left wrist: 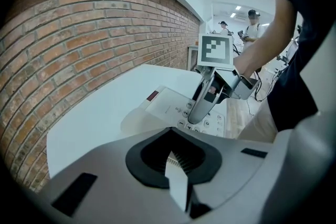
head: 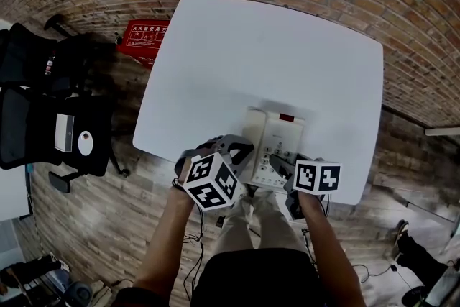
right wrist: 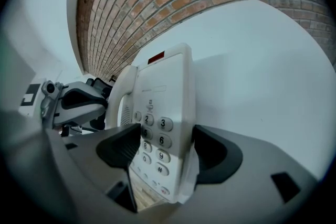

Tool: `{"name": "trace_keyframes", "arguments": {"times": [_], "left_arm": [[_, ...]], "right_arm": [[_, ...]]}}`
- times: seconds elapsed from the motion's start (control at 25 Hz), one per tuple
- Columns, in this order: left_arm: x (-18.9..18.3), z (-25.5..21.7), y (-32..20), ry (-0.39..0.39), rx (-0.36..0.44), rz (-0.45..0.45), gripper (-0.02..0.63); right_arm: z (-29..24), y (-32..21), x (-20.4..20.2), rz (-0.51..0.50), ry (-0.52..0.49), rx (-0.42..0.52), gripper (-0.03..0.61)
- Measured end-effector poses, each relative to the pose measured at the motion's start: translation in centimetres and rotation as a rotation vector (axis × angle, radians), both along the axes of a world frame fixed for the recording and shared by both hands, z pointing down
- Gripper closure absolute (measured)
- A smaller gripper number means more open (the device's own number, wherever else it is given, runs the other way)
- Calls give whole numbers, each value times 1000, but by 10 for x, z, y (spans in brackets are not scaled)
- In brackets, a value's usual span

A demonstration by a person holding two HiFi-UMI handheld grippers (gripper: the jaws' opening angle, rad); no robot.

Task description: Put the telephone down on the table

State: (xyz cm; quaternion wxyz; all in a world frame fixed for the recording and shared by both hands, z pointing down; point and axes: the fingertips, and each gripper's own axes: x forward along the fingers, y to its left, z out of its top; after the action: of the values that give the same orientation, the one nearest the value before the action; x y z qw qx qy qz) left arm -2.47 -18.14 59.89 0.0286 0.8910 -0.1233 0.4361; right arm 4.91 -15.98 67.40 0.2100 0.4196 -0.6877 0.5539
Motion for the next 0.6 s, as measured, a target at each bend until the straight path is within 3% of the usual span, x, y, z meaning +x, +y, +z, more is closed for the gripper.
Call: {"name": "trace_keyframes", "arguments": {"times": [0.6], "left_arm": [[-3, 0, -1, 6, 0, -52, 606]], "right_arm": [[-13, 4, 12, 33, 45, 26, 268]]}}
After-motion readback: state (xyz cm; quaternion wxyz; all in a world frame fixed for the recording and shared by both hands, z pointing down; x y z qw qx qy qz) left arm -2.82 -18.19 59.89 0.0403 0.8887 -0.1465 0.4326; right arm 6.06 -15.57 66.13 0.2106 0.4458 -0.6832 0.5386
